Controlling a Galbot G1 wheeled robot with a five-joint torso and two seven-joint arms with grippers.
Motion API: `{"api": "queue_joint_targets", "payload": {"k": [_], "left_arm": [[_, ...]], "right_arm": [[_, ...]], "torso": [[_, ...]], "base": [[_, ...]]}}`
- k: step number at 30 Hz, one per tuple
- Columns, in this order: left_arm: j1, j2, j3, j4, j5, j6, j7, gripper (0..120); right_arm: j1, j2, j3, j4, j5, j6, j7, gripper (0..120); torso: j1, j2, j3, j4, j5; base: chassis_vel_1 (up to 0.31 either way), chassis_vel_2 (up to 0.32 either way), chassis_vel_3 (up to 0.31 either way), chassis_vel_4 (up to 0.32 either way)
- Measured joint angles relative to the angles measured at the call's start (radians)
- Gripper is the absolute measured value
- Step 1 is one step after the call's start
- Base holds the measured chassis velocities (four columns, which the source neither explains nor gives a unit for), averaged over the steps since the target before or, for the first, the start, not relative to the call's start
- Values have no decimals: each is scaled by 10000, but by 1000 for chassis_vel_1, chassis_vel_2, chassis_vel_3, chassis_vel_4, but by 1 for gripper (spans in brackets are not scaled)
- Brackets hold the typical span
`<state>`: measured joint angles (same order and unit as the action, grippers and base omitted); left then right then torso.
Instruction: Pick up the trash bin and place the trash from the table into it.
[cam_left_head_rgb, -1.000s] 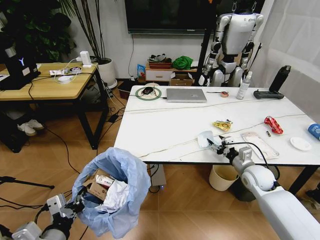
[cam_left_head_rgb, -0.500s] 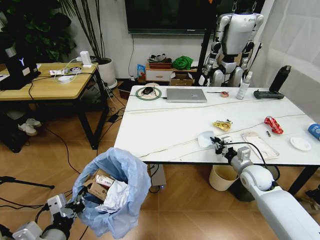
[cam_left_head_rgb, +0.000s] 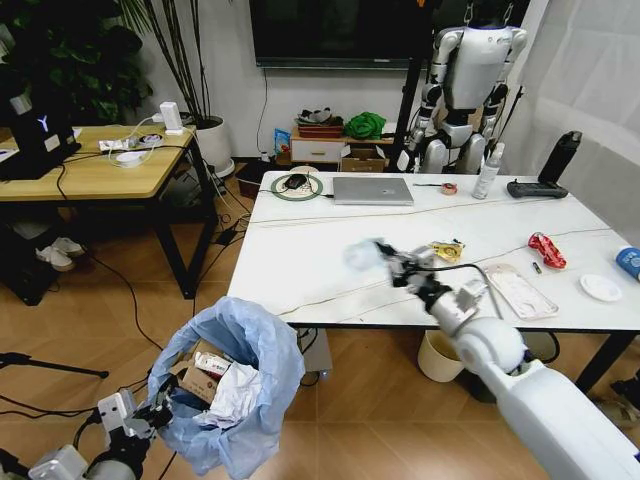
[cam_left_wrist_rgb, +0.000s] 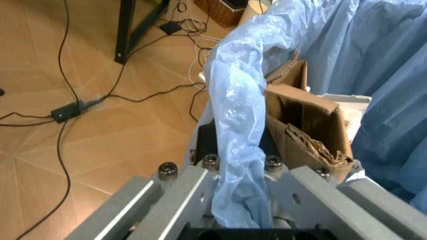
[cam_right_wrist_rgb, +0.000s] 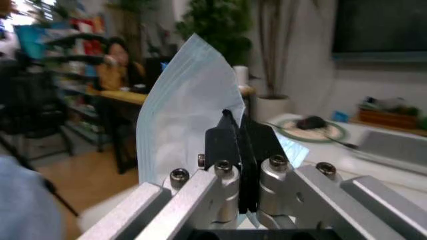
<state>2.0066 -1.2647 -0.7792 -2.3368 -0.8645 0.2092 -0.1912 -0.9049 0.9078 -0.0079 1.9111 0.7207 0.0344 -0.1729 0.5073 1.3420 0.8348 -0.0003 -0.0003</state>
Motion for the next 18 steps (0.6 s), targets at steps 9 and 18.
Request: {"api": "queue_joint_targets", "payload": {"k": [9,18], "left_arm": [[-33,-146,27,1,81,22,2,0],[-125,-267,56,9,99,84,-47,0]], "right_arm": [[2082,283,-3790,898,1062,790,25,0],[2819,931,-5925,365,576,1002,-45,0]], "torso": [[0,-1,0,2,0],[0,0,0,0,0]], "base": [[0,0,0,0],[0,0,0,0]]}}
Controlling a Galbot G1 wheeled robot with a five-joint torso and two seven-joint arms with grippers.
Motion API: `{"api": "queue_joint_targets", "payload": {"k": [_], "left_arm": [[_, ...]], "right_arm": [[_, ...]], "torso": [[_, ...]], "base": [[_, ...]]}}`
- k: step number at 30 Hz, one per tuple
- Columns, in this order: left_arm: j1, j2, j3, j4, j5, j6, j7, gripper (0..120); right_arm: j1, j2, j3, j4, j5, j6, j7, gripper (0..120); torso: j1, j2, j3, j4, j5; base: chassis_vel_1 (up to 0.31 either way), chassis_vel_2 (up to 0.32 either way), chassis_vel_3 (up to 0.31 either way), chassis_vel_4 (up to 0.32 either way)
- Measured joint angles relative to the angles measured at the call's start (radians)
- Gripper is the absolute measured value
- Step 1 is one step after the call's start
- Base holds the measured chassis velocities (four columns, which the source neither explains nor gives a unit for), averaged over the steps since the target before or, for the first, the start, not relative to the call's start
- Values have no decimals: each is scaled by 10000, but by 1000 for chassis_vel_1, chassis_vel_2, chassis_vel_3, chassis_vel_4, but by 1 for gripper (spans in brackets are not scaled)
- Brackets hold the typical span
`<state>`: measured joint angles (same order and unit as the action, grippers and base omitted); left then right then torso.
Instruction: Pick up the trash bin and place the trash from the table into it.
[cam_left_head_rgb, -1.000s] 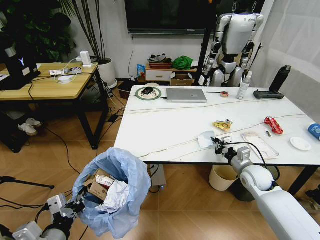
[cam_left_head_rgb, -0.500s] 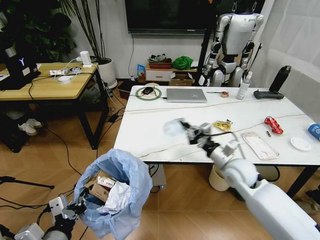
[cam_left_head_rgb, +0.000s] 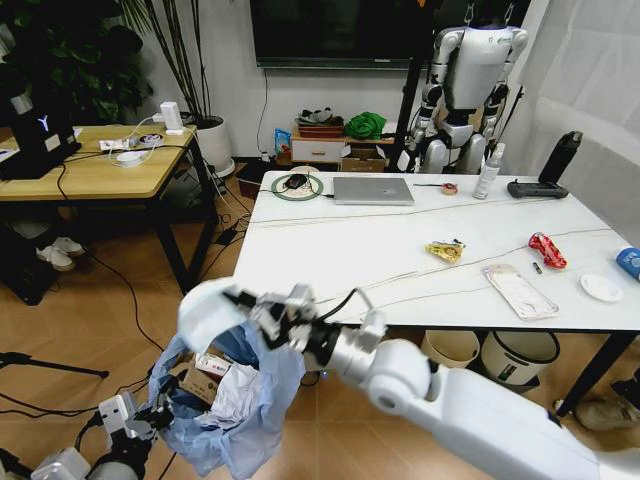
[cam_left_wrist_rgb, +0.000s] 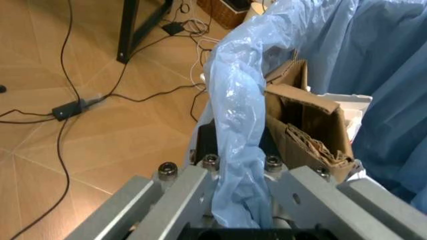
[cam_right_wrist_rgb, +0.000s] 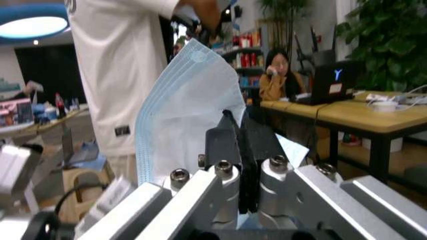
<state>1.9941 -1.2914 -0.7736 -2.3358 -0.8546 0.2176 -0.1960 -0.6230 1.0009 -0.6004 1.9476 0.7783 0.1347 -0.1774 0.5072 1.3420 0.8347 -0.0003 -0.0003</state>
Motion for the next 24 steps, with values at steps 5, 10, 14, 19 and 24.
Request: {"api": "queue_joint_targets", "payload": {"k": [5,10,14,19,24], "left_arm": [[-2,20,2,-30,-9,10,-20,0],[-73,125,-2,-23,-43,24,-34,0],[-136,188,2,16,-79,43,-55,0],[-212,214,6,70,-106,48,-62,0],[-241,195,24,68,-153,49,-68,0]], "right_arm": [[-397,-311,-197,-260,-1142,-65,65,8],[-707,-688,161,-63,-1307,-118,273,25],[-736,-876,301,146,-1258,-151,382,39],[-781,-1256,291,370,-1347,-172,497,60],[-930,-1434,362,283,-1603,-94,535,77]], "torso": [[0,0,0,-3,0],[0,0,0,-3,2],[0,0,0,-1,2],[0,0,0,-1,3],[0,0,0,0,4]], "base": [[0,0,0,0],[0,0,0,0],[0,0,0,0],[0,0,0,0],[0,0,0,0]]}}
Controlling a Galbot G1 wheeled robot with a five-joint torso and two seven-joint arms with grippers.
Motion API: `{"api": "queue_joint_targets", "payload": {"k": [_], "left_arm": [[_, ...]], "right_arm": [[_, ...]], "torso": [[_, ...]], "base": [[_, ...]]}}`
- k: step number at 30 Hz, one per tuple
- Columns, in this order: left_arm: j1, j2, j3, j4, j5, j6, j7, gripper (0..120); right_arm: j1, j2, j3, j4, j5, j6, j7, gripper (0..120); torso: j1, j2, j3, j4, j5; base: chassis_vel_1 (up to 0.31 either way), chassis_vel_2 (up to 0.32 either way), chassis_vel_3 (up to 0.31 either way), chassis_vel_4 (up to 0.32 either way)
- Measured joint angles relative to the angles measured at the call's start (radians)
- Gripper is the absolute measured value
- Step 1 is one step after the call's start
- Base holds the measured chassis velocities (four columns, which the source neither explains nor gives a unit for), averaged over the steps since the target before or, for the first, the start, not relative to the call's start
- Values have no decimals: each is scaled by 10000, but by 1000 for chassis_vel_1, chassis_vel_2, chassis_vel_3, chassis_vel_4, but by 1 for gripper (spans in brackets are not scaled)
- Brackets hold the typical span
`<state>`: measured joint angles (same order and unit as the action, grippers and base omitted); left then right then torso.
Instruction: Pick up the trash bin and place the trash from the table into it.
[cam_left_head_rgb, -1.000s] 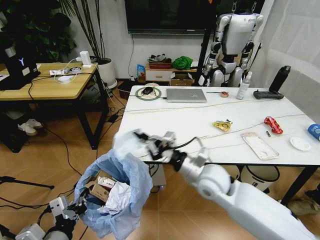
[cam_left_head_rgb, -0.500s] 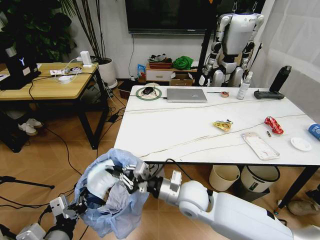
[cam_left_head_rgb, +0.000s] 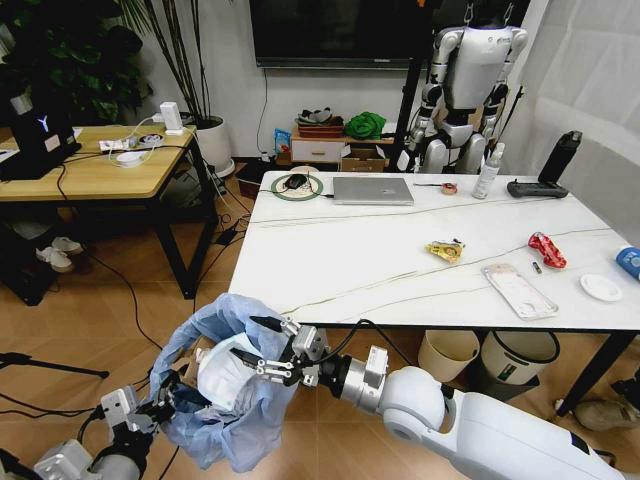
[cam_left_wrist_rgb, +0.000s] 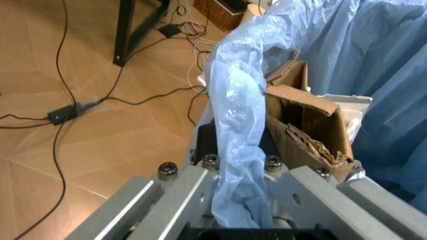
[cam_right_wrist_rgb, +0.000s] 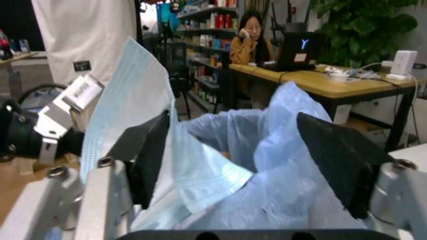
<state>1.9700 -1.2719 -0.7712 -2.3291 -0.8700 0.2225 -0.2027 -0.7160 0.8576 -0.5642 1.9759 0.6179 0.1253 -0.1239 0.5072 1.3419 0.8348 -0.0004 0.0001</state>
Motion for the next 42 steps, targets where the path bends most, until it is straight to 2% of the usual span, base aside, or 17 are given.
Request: {"api": "queue_joint_targets", "payload": {"k": [3,7,16,25,27,29,31,32,33,35,37,39,40,42], "left_arm": [[-2,-10,8,-23,-45,0,2,0],[-19,-5,18,-22,-45,0,11,0],[-50,19,37,26,-54,5,14,0],[-35,10,7,-9,-56,5,17,0],[-14,-9,3,-42,-58,5,17,0],[1,-8,9,-42,-57,4,17,0],[19,33,36,-35,-57,3,22,0],[19,33,36,-35,-57,3,22,0],[29,69,55,-19,-57,-5,34,0],[39,121,83,13,-57,-13,62,0],[-17,193,168,157,-8,-51,145,0],[-142,133,317,409,113,-112,225,0],[-142,133,317,409,113,-112,225,0],[-249,79,466,676,215,-172,288,0]], "right_arm": [[-151,-117,98,-147,-317,82,54,89],[-307,-196,216,-316,-602,140,137,98],[-729,-714,907,-41,-523,306,145,100],[-901,-871,1001,197,-466,414,153,100],[-1112,-852,1342,165,-456,480,278,100],[-1643,-810,2160,96,-369,413,466,100],[-2509,-818,3725,-39,-192,0,507,100],[-2509,-818,3725,-39,-192,0,507,100],[-3040,-835,4667,-146,-79,-126,484,100],[-3783,-830,5783,-274,58,-173,418,100],[-5470,-554,7932,-533,159,-94,79,100],[-6740,-52,9582,-597,149,63,-386,100],[-6740,-52,9582,-597,149,63,-386,100],[-7566,421,10648,-563,30,119,-708,100]], "torso": [[0,0,0,0,0],[0,0,0,0,1],[0,0,0,-1,-1],[0,0,0,0,0],[0,0,0,1,-1],[0,0,0,4,2],[0,0,0,4,2],[0,0,0,4,2],[0,0,0,3,0],[1,0,0,2,0],[1,0,0,-6,6],[0,0,0,-8,5],[0,0,0,-8,5],[-1,1,-1,-6,3]], "base": [[0,0,0,0],[0,0,0,0],[0,0,0,0],[0,0,0,0],[0,0,0,0],[0,0,0,0],[0,0,0,0],[0,0,0,0],[0,0,0,0],[0,0,0,0],[0,0,0,0],[0,0,0,0],[0,0,0,0],[0,0,0,0]]}}
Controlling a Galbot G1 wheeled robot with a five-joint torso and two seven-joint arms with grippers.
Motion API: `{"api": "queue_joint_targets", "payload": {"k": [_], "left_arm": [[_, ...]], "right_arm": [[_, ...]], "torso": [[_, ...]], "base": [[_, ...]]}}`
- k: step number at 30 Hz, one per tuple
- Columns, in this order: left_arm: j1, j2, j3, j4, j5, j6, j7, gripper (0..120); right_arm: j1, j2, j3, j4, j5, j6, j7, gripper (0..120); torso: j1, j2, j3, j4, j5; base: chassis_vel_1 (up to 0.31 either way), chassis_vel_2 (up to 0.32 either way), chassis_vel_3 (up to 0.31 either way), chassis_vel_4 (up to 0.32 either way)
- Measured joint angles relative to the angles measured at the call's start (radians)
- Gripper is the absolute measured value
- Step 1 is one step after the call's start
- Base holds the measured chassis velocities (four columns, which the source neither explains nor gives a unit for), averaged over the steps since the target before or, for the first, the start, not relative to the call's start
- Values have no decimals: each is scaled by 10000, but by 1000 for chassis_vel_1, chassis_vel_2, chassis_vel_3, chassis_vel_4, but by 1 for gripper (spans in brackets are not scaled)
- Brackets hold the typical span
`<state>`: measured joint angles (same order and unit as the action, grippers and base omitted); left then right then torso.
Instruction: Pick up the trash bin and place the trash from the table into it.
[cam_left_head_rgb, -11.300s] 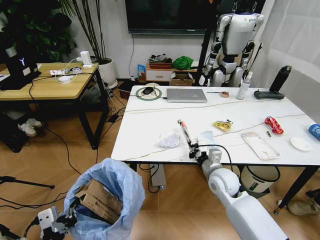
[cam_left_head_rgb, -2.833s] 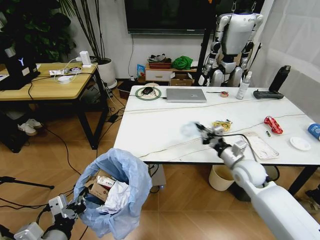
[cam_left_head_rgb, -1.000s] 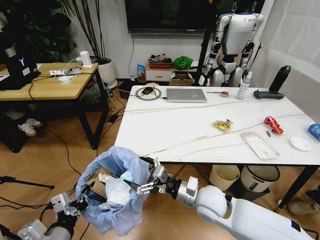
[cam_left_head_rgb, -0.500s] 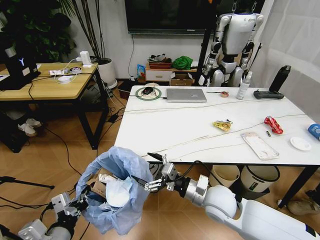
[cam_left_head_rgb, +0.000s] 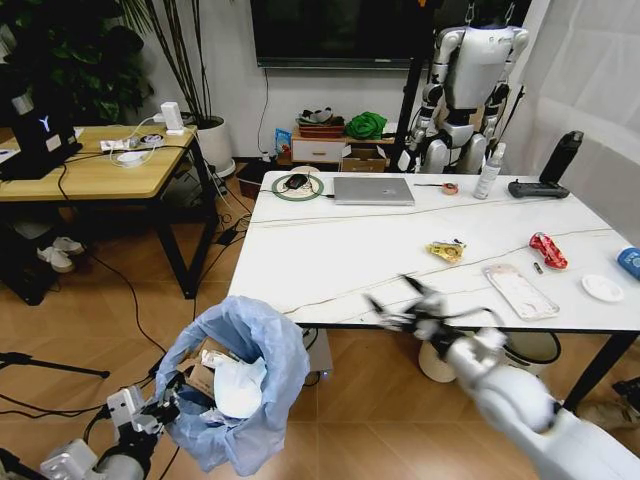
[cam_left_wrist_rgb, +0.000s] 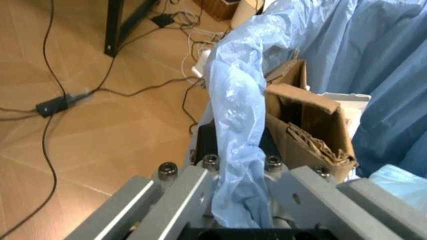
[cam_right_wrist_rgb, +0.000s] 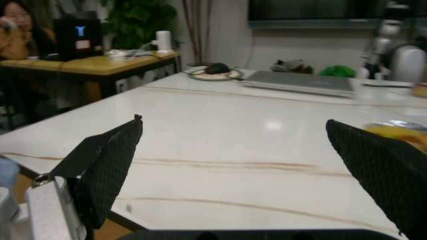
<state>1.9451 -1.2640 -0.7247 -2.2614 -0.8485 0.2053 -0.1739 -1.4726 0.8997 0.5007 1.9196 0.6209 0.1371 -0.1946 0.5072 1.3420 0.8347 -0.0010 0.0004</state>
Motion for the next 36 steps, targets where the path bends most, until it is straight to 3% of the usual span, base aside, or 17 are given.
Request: {"api": "queue_joint_targets", "payload": {"k": [5,7,9,11,18,26,36], "left_arm": [[-201,46,682,619,445,-162,220,0],[-221,48,761,674,500,-183,245,0],[-302,55,1038,869,647,-237,323,0],[-337,107,1225,982,701,-274,364,0],[-365,385,1700,1198,812,-359,465,0],[-450,244,1987,1385,945,-436,520,0],[-450,32,2045,1450,1069,-482,538,0]], "right_arm": [[-1585,2020,2189,-32,-728,274,-631,100],[-1693,2357,2400,-60,-794,324,-719,100],[-1986,3563,3119,-219,-1089,571,-1096,100],[-2092,4302,3508,-314,-1206,737,-1338,100],[-2014,5632,3910,-622,-1500,1091,-1834,100],[-2034,6206,3950,-1067,-1695,1595,-2188,100],[-1954,6220,3855,-1283,-1615,1708,-2302,100]], "torso": [[0,0,0,8,-6],[0,0,0,8,-8],[0,0,0,4,-3],[0,0,-1,4,-4],[0,0,0,8,-5],[0,0,0,7,-5],[1,0,1,6,-4]], "base": [[0,0,0,0],[0,0,0,0],[0,0,0,0],[0,0,0,0],[0,0,0,0],[0,0,0,0],[0,0,0,0]]}}
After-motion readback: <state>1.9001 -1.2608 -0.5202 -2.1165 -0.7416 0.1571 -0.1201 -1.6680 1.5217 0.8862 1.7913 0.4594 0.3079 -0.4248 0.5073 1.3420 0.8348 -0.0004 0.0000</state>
